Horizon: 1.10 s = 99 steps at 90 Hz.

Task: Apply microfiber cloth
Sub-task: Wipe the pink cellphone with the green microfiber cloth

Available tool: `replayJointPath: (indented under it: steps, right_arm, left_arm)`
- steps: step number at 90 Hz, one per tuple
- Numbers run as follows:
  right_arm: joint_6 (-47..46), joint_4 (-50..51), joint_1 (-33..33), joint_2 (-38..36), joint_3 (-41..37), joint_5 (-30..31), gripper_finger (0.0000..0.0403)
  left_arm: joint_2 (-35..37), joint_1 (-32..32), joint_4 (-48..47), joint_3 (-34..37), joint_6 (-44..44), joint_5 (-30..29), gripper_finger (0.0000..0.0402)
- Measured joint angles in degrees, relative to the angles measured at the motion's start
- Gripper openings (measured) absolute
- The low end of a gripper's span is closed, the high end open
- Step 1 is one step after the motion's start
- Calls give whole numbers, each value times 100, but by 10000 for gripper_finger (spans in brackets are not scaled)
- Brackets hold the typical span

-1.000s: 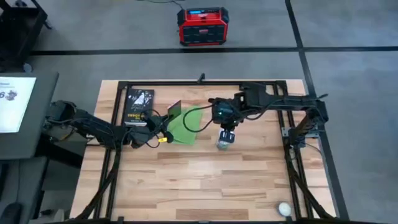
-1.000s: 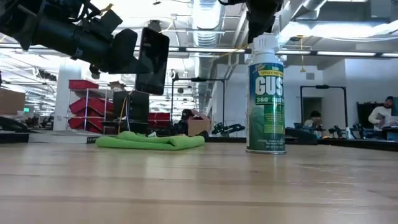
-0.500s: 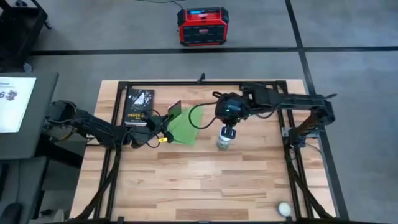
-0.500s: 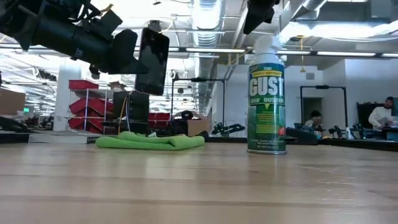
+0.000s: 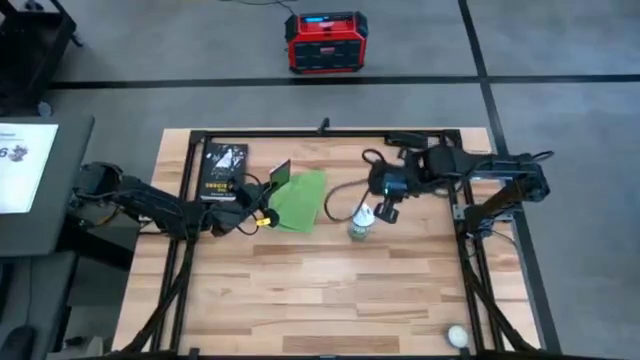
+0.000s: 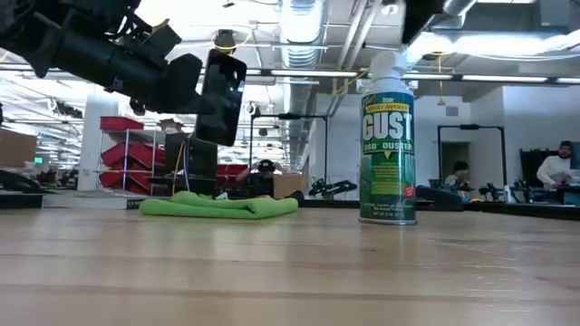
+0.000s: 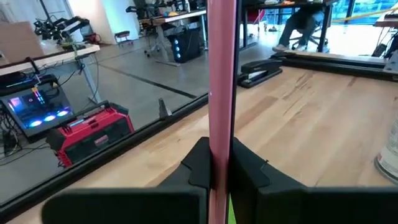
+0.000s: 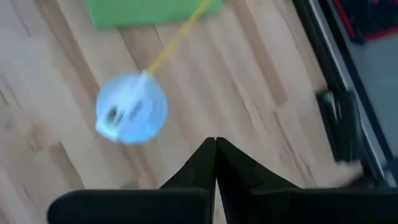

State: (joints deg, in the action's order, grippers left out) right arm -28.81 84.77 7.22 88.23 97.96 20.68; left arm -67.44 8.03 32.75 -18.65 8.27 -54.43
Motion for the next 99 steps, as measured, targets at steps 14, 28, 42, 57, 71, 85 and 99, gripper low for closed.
replayJointPath:
  steps: [14, 28, 42, 57, 71, 85, 99]
  right_arm:
    - [-991, -55, 804, 2, -260, 173, 0]
    - [-2214, -412, 1765, 2, -668, 594, 0]
    - [-3252, -1427, 2665, 85, -1317, 936, 0]
    - [-4061, -2885, 3195, 524, -2200, 1441, 0]
    - [-4295, -4713, 3238, 1324, -2817, 2095, 0]
    - [-3813, -6686, 3006, 2338, -2925, 2663, 0]
    - [-2808, -8789, 2604, 3151, -2925, 2973, 0]
  left_arm:
    - [0, 0, -35, 0, 84, 85, 6]
    - [-1, 98, -42, 0, 297, 428, 6]
    - [0, 405, -33, 0, 359, 620, 6]
    - [55, 761, 4, 0, 390, 772, 6]
    - [157, 1081, -168, 2, 433, 765, 6]
    - [525, 1279, -457, 137, 535, 753, 6]
    - [1162, 1443, -848, 475, 798, 764, 6]
